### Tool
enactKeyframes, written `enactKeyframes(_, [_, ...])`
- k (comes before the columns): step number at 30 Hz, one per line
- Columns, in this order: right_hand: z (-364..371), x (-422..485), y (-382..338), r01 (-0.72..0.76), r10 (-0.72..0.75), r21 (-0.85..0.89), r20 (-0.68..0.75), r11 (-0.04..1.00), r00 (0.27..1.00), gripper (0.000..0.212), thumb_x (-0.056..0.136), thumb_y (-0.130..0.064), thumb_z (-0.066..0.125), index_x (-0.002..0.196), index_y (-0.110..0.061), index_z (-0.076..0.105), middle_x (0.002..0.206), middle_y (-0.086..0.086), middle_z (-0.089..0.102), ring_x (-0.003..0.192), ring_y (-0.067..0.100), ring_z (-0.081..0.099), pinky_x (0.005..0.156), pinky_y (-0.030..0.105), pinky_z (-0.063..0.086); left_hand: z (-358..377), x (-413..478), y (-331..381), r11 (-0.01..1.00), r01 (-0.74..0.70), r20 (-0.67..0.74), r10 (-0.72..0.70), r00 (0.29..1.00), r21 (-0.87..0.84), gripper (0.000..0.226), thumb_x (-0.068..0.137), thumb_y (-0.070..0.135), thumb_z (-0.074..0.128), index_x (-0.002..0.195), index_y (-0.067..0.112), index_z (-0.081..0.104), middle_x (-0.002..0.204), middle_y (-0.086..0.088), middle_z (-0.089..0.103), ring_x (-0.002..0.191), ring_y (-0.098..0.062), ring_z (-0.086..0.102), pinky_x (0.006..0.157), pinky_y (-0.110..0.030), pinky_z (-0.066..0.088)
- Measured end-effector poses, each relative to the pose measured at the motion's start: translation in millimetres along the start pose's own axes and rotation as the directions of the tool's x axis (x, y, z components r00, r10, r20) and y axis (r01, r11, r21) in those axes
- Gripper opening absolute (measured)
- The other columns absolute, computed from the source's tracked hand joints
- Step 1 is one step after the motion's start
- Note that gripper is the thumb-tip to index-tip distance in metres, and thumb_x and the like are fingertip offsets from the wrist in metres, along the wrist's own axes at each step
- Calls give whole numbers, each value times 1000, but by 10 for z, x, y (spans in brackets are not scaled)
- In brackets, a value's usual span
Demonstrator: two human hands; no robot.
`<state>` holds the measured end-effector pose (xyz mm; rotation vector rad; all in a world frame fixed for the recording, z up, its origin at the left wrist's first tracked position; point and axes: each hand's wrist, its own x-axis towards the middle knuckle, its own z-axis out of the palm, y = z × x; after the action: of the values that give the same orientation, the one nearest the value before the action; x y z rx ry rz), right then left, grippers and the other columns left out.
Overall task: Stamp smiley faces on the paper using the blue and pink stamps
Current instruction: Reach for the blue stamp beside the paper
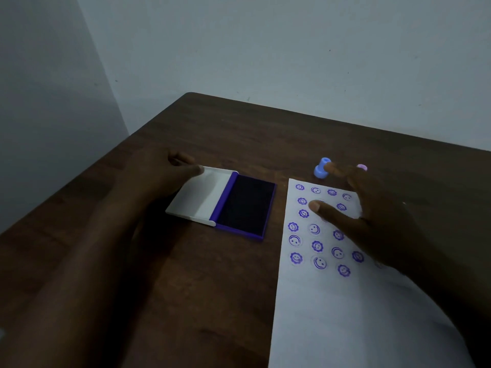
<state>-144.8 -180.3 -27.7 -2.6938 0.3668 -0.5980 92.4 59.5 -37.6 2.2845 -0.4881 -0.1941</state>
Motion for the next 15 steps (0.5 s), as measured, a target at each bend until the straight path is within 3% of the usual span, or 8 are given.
enactKeyframes(2, [-17,82,88,-49,49,5,-20,999,999,66,80,-65,60,136,-33,48,107,-31,46,98,-7,44,87,22,37,22,19,-17,1000,-22,-3,22,1000,-2,20,82,44,75,94,30,66,85,11,58,80,-6,54,65,-24,43])
enactKeyframes(5, [-115,283,165,-65,64,-13,-77,998,995,53,83,-41,70,132,-27,55,93,-16,61,81,7,60,71,12,39,69,35,-15,998,-53,13,54,998,-45,16,81,46,75,87,35,65,95,6,64,90,-13,59,75,-32,50])
enactKeyframes(7, [-180,467,176,-64,60,-59,-71,996,996,48,82,-36,72,127,-23,61,84,-16,60,70,-1,58,67,10,37,69,36,-11,995,-63,0,63,998,-83,14,80,46,76,82,36,65,91,8,66,86,-12,61,74,-34,52])
enactKeyframes(9, [-225,649,180,-126,126,-70,-5,990,992,45,80,-39,72,122,-28,63,90,-15,65,73,4,61,75,22,43,68,29,1,991,-62,12,64,998,-120,12,81,44,75,80,36,66,90,10,67,85,-12,63,74,-34,54])
enactKeyframes(12, [-209,833,209,-198,212,-135,103,971,972,38,74,-47,71,109,-32,66,67,-19,59,77,10,62,86,31,49,64,13,21,987,-62,8,64,998,-147,10,83,43,73,80,38,65,91,12,66,89,-15,64,77,-35,55])
enactKeyframes(15, [-172,944,234,-194,240,-257,162,947,957,39,70,-54,71,104,-35,69,76,-19,61,79,9,60,88,34,49,71,-26,63,986,-77,-10,77,997,-147,9,84,44,72,83,39,65,91,10,67,88,-15,63,74,-31,52])
